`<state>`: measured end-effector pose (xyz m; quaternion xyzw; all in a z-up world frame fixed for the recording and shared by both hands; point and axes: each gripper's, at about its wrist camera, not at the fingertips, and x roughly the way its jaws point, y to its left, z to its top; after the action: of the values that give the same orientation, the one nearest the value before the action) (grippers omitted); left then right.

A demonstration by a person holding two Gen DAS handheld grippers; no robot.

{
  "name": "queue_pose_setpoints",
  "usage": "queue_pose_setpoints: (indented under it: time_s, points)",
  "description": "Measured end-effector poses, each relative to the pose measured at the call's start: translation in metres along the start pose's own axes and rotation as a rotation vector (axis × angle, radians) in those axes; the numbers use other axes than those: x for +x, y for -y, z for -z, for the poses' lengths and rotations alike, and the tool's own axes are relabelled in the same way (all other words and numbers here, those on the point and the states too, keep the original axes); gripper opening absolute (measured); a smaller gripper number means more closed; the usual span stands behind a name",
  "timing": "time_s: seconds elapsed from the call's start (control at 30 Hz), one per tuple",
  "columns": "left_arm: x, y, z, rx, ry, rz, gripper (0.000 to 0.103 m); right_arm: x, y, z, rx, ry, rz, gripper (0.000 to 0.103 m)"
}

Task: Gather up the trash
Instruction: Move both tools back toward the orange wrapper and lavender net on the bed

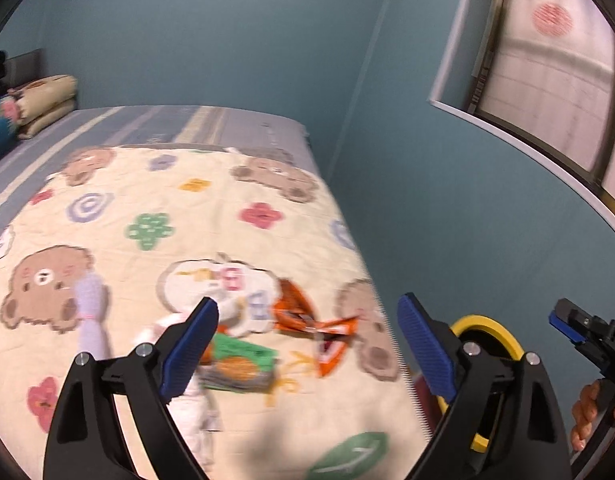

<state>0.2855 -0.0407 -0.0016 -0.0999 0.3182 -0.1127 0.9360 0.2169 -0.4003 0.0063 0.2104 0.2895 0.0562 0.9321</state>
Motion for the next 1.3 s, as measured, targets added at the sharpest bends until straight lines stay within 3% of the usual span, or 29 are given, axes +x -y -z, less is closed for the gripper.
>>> queue_pose_setpoints:
  time_s: [0.47, 0.77, 1.03, 1.3]
  points:
    - [0.006, -0.124, 0.007, -0.129, -0.029, -0.201, 0.089, 0.074, -0.077, 0.018, -0.153, -0.116, -0.05, 0.063]
    - [0.038, -0.194, 0.023, -0.208, -0.092, -0.308, 0.089, 0.158, -0.109, 0.039, -0.287, -0.207, -0.037, 0.066]
    - [0.073, -0.24, 0.038, -0.257, -0.159, -0.363, 0.089, 0.24, -0.114, 0.057, -0.323, -0.314, 0.027, 0.066]
    - [0.106, -0.26, 0.051, -0.29, -0.215, -0.36, 0.089, 0.286, -0.12, 0.063, -0.363, -0.351, 0.071, 0.066]
